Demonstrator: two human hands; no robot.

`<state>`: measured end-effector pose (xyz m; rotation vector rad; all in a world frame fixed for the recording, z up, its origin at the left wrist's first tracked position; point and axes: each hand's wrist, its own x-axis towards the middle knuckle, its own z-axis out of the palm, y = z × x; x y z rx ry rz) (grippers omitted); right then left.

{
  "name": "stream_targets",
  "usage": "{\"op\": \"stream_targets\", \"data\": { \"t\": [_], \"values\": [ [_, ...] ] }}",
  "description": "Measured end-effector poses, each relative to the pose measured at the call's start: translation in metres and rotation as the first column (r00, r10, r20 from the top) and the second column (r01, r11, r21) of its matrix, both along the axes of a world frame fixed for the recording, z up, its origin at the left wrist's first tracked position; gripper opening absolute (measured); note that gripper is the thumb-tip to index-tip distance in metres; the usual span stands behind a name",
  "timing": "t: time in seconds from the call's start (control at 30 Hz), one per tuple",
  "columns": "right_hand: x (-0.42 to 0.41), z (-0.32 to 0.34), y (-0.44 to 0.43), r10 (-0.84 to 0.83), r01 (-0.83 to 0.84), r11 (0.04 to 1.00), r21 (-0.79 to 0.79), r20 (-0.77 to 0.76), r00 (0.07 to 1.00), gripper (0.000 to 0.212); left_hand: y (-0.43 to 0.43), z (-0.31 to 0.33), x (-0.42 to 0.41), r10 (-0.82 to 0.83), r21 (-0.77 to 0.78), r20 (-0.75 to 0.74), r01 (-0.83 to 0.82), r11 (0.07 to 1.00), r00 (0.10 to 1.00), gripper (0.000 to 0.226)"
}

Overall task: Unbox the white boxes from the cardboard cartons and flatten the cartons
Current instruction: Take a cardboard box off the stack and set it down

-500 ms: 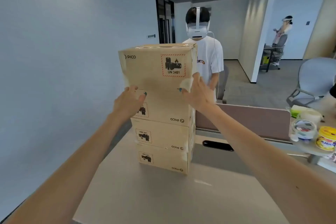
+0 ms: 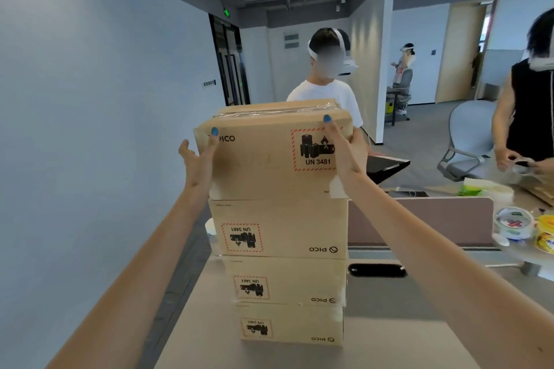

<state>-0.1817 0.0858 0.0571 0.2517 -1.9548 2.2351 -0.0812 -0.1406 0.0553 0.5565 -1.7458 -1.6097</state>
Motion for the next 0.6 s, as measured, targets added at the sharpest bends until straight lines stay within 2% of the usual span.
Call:
{"op": "stream_targets", "data": {
  "t": [0.07,0.17,0.23,0.3,0.43,0.6],
  "values": [
    [-0.006,0.006,-0.001,0.023,-0.020,0.998,-0.062,0.050,0.998,0.057,-0.007,0.009,-0.009,-0.063,0.093,-0.025,0.065,0.994,0.998,0.088],
    [-0.013,0.015,-0.002,0.054,-0.044,0.995,-0.093,0.110,0.992,0.053,-0.021,0.019,-0.019,-0.125,0.134,-0.002,0.124,0.983,0.992,0.107],
    [-0.017,0.019,-0.003,0.086,-0.072,0.992,-0.103,0.133,0.987,0.041,-0.037,0.014,-0.031,-0.126,0.157,-0.031,0.130,0.979,0.992,0.107],
    [-0.020,0.020,-0.002,0.105,-0.091,0.991,-0.095,0.149,0.983,0.032,-0.036,0.016,-0.034,-0.128,0.156,-0.045,0.134,0.979,0.991,0.092],
    [-0.020,0.016,0.000,0.094,-0.084,0.993,-0.079,0.127,0.987,0.035,-0.020,0.018,-0.035,-0.051,0.184,-0.076,0.064,0.981,0.996,0.044],
    [-0.013,0.011,0.021,0.146,-0.137,0.981,-0.135,0.061,0.987,0.015,0.001,0.012,-0.024,-0.022,0.184,-0.188,0.057,0.981,0.982,0.033]
  ]
}}
